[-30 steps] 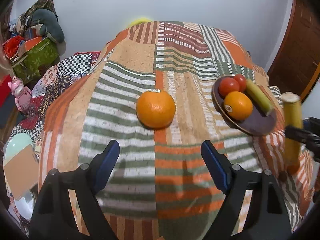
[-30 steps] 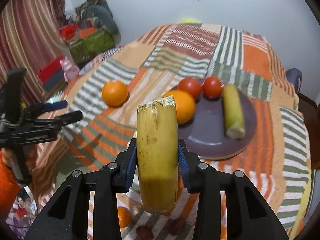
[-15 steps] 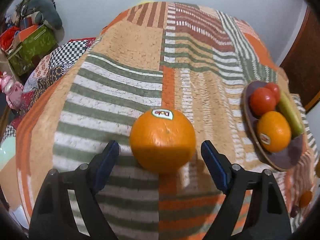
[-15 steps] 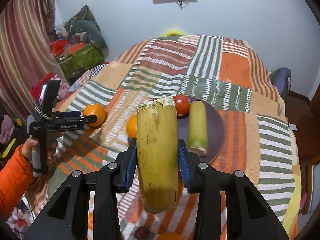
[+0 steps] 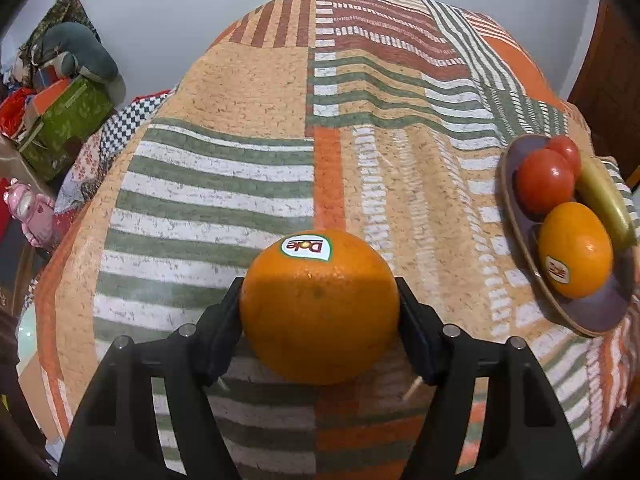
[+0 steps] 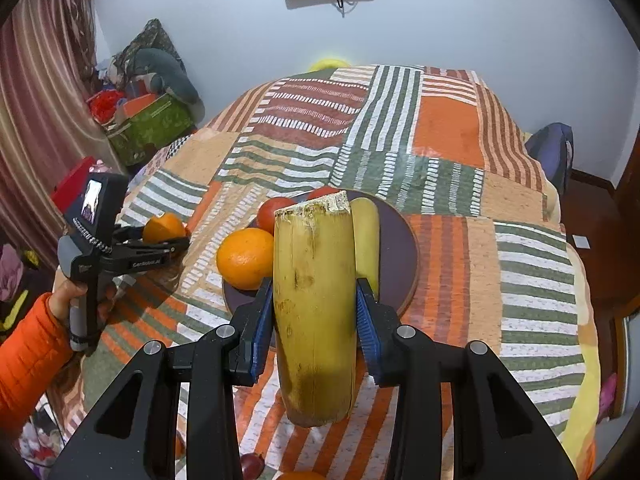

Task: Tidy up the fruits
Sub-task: 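Carry the orange and the cylinder onto the purple plate with both tools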

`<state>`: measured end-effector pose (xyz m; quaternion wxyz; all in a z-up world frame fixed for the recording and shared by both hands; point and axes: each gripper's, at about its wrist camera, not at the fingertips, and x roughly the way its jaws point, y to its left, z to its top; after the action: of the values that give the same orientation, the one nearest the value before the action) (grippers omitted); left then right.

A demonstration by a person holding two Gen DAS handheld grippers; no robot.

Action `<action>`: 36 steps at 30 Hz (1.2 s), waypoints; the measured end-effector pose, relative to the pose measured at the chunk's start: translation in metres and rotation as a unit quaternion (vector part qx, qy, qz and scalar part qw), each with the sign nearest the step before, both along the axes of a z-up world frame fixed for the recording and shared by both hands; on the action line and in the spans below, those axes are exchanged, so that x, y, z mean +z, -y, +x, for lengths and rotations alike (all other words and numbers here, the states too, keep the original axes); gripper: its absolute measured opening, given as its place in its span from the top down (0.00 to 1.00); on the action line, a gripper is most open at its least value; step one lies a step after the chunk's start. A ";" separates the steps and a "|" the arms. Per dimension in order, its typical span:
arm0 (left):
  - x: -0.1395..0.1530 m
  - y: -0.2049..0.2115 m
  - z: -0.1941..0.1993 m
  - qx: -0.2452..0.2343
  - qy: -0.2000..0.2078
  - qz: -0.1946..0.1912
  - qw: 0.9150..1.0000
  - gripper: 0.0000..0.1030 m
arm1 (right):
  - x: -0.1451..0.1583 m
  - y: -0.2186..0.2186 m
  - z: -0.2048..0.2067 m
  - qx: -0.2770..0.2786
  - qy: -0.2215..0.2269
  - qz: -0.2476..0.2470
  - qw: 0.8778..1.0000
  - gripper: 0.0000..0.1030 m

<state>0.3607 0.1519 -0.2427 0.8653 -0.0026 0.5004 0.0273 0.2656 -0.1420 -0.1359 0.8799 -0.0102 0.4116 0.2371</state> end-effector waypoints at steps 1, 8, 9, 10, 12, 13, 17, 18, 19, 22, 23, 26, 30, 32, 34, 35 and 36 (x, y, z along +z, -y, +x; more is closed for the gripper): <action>0.003 0.002 -0.003 -0.002 -0.001 -0.002 1.000 0.33 | 0.001 0.002 0.000 -0.001 0.001 0.000 1.000 0.66; 0.039 0.034 -0.025 -0.036 0.027 -0.005 0.999 0.33 | 0.013 0.017 0.000 -0.017 0.013 0.004 1.000 0.66; 0.045 0.038 -0.028 -0.042 0.033 -0.008 0.999 0.33 | 0.014 0.019 0.001 -0.019 0.014 0.002 1.000 0.66; 0.053 0.045 -0.030 -0.049 0.040 -0.010 0.998 0.33 | 0.015 0.021 0.002 -0.021 0.016 0.001 1.000 0.66; 0.065 0.056 -0.033 -0.059 0.050 -0.017 0.997 0.33 | 0.018 0.025 0.005 -0.024 0.020 -0.001 1.000 0.66; 0.072 0.063 -0.033 -0.066 0.056 -0.021 0.996 0.33 | 0.020 0.027 0.007 -0.026 0.021 -0.002 0.999 0.66; 0.091 0.090 -0.031 -0.088 0.073 -0.026 0.993 0.33 | 0.024 0.033 0.015 -0.031 0.028 0.002 0.999 0.66; 0.095 0.098 -0.029 -0.095 0.076 -0.028 0.992 0.33 | 0.025 0.034 0.017 -0.031 0.030 0.003 0.999 0.66; 0.097 0.105 -0.027 -0.100 0.077 -0.030 0.992 0.33 | 0.026 0.034 0.020 -0.031 0.031 0.003 0.999 0.66; 0.099 0.123 -0.019 -0.113 0.077 -0.036 0.990 0.33 | 0.026 0.035 0.026 -0.029 0.035 0.003 0.999 0.66; 0.098 0.127 -0.018 -0.115 0.077 -0.038 0.990 0.33 | 0.026 0.034 0.029 -0.029 0.035 0.003 0.999 0.66; 0.097 0.141 -0.010 -0.125 0.071 -0.050 0.988 0.33 | 0.022 0.034 0.038 -0.029 0.032 0.008 0.999 0.66; 0.094 0.159 -0.001 -0.137 0.067 -0.056 0.987 0.33 | 0.012 0.032 0.049 -0.026 0.022 0.013 0.999 0.66; 0.091 0.166 0.003 -0.143 0.065 -0.057 0.986 0.33 | 0.005 0.030 0.056 -0.024 0.014 0.010 1.000 0.66; 0.086 0.173 0.008 -0.148 0.059 -0.059 0.985 0.33 | -0.002 0.028 0.062 -0.022 0.005 0.007 1.000 0.66; 0.083 0.176 0.011 -0.149 0.056 -0.061 0.985 0.33 | -0.005 0.027 0.064 -0.021 0.000 0.008 1.000 0.66; 0.081 0.177 0.013 -0.149 0.053 -0.063 0.985 0.33 | -0.010 0.027 0.067 -0.021 -0.007 0.009 1.000 0.66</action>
<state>0.3741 -0.0255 -0.1612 0.8834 0.0158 0.4490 -0.1333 0.3328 -0.1689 -0.1456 0.8818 0.0081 0.4160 0.2221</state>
